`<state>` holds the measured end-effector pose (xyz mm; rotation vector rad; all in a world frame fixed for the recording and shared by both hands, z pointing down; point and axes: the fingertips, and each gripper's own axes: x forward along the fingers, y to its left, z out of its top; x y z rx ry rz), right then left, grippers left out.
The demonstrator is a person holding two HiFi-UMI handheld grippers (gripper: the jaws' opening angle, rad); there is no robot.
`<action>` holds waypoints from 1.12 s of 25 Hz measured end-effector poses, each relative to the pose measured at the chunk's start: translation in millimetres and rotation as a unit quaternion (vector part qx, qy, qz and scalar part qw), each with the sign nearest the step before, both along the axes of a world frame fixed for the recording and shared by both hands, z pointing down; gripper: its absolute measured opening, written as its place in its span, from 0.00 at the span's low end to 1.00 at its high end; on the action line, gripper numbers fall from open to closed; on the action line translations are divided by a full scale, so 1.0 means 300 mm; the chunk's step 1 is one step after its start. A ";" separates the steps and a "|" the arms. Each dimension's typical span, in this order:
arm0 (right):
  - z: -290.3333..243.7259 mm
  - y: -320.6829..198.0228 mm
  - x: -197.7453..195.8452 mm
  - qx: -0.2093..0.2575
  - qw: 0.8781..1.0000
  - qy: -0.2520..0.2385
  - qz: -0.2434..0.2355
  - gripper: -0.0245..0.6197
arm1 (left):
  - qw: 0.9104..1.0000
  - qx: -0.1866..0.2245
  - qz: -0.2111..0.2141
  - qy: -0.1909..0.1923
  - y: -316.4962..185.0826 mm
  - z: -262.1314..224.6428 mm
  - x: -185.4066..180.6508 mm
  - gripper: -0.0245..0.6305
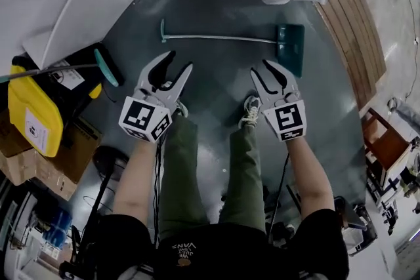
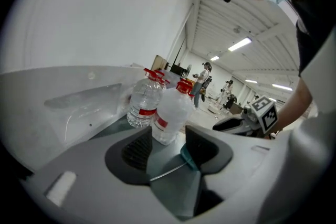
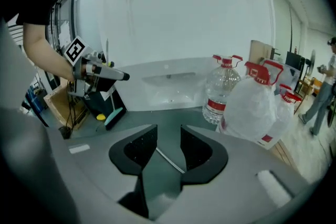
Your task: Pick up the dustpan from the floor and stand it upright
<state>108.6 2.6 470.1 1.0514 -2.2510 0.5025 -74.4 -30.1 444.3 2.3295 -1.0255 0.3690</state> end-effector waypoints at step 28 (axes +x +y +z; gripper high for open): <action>1.348 -0.007 0.079 -0.125 0.947 0.198 -0.221 0.24 | 0.993 -0.091 -0.051 -0.049 0.137 1.099 -0.103 0.40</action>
